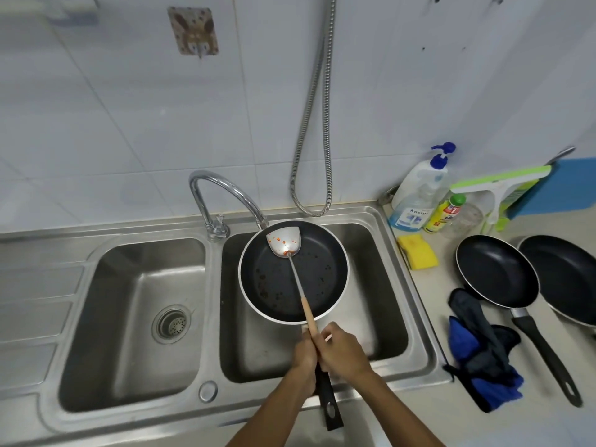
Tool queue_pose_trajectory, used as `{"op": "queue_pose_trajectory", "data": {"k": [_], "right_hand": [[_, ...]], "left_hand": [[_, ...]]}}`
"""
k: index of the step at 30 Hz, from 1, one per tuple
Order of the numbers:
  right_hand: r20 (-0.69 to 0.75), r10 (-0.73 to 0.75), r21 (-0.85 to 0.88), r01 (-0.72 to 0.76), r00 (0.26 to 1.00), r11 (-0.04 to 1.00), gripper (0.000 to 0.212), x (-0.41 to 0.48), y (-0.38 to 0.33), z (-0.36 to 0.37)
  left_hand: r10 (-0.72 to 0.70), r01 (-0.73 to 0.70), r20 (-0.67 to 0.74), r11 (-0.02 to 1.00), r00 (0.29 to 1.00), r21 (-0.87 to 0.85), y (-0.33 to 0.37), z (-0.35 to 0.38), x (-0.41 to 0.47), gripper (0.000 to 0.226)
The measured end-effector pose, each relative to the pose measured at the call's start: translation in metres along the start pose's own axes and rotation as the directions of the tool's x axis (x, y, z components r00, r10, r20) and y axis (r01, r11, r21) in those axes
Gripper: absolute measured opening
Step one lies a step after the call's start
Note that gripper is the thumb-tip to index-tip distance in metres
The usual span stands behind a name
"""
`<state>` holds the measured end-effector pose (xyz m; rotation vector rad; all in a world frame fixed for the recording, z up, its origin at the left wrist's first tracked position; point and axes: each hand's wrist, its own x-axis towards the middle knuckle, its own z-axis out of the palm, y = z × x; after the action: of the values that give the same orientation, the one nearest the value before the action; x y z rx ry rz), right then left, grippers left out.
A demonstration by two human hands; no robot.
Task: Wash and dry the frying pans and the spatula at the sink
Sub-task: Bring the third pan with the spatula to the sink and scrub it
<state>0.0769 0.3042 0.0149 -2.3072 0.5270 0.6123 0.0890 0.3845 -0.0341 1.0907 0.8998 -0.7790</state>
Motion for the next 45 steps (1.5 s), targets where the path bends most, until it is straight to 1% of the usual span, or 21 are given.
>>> {"op": "queue_pose_trajectory", "data": {"k": [3, 6, 8, 9, 11, 13, 15, 17, 19, 21, 26, 32, 35, 38, 41, 43, 45], "right_hand": [[-0.036, -0.048, -0.113, 0.044, 0.998, 0.993, 0.037, 0.007, -0.007, 0.010], [-0.079, -0.111, -0.158, 0.098, 0.991, 0.983, 0.039, 0.009, -0.009, 0.012], [-0.097, -0.143, -0.162, 0.127, 0.985, 0.979, 0.036, 0.007, -0.007, 0.013], [-0.090, -0.152, -0.172, 0.135, 0.984, 0.976, 0.034, 0.006, -0.004, 0.013], [-0.065, -0.157, -0.187, 0.142, 0.986, 0.972, 0.030, 0.002, 0.002, 0.012], [-0.065, -0.165, -0.197, 0.149, 0.984, 0.969, 0.029, 0.001, 0.007, 0.008], [-0.086, -0.181, -0.190, 0.162, 0.980, 0.968, 0.029, -0.003, 0.011, 0.000], [-0.131, -0.183, -0.167, 0.160, 0.974, 0.973, 0.027, -0.008, 0.017, -0.009], [-0.166, -0.178, -0.163, 0.151, 0.970, 0.975, 0.024, -0.014, 0.029, -0.020], [-0.171, -0.152, -0.159, 0.125, 0.973, 0.979, 0.023, -0.021, 0.043, -0.030], [-0.195, -0.116, -0.126, 0.093, 0.974, 0.988, 0.023, -0.045, 0.077, -0.050], [-0.186, 0.000, -0.085, -0.017, 0.983, 0.996, 0.023, -0.062, 0.109, -0.039], [-0.190, 0.037, -0.075, -0.052, 0.981, 0.996, 0.023, -0.058, 0.111, -0.031], [-0.203, 0.027, -0.069, -0.042, 0.979, 0.997, 0.024, -0.048, 0.106, -0.030], [-0.191, 0.036, -0.116, -0.059, 0.981, 0.991, 0.022, -0.029, 0.102, -0.030], [-0.163, 0.039, -0.169, -0.067, 0.986, 0.983, 0.020, -0.013, 0.097, -0.031], [-0.124, 0.031, -0.186, -0.054, 0.992, 0.981, 0.019, 0.003, 0.091, -0.031]], "left_hand": [[0.041, -0.040, 0.057, 0.999, 0.998, -0.028, 0.002, -0.004, -0.009, 0.057], [0.077, -0.074, 0.071, 0.997, 0.995, -0.037, 0.006, -0.001, -0.021, 0.043], [0.078, -0.077, 0.095, 0.997, 0.992, -0.016, 0.005, 0.000, -0.018, 0.037], [0.063, -0.065, 0.095, 0.998, 0.993, 0.012, 0.005, -0.001, -0.017, 0.038], [0.020, -0.022, 0.043, 0.999, 0.999, 0.039, 0.004, -0.004, -0.014, 0.049], [0.018, -0.020, 0.029, 0.998, 0.999, 0.062, 0.004, -0.005, -0.008, 0.059], [0.015, -0.016, 0.021, 0.998, 1.000, 0.054, 0.004, -0.005, -0.007, 0.064], [0.005, -0.005, 0.005, 0.999, 1.000, 0.042, 0.003, -0.006, -0.001, 0.063], [-0.017, 0.017, -0.019, 0.999, 1.000, 0.034, 0.005, -0.007, -0.002, 0.056], [-0.010, 0.011, -0.025, 1.000, 1.000, 0.028, 0.008, -0.006, -0.007, 0.053], [-0.003, 0.003, -0.023, 1.000, 1.000, 0.026, 0.006, -0.009, -0.005, 0.050], [-0.001, 0.001, -0.012, 0.999, 1.000, 0.033, 0.002, -0.010, 0.004, 0.049], [0.010, -0.010, -0.014, 0.999, 1.000, 0.031, 0.002, -0.012, 0.006, 0.048], [0.022, -0.022, -0.012, 0.999, 1.000, 0.042, 0.000, -0.012, 0.004, 0.048], [0.042, -0.041, -0.009, 0.997, 0.999, 0.059, 0.000, -0.012, 0.005, 0.040], [0.061, -0.060, -0.010, 0.995, 0.998, 0.080, -0.001, -0.013, 0.007, 0.036], [0.085, -0.082, -0.024, 0.991, 0.996, 0.102, -0.003, -0.014, 0.009, 0.035]]}}
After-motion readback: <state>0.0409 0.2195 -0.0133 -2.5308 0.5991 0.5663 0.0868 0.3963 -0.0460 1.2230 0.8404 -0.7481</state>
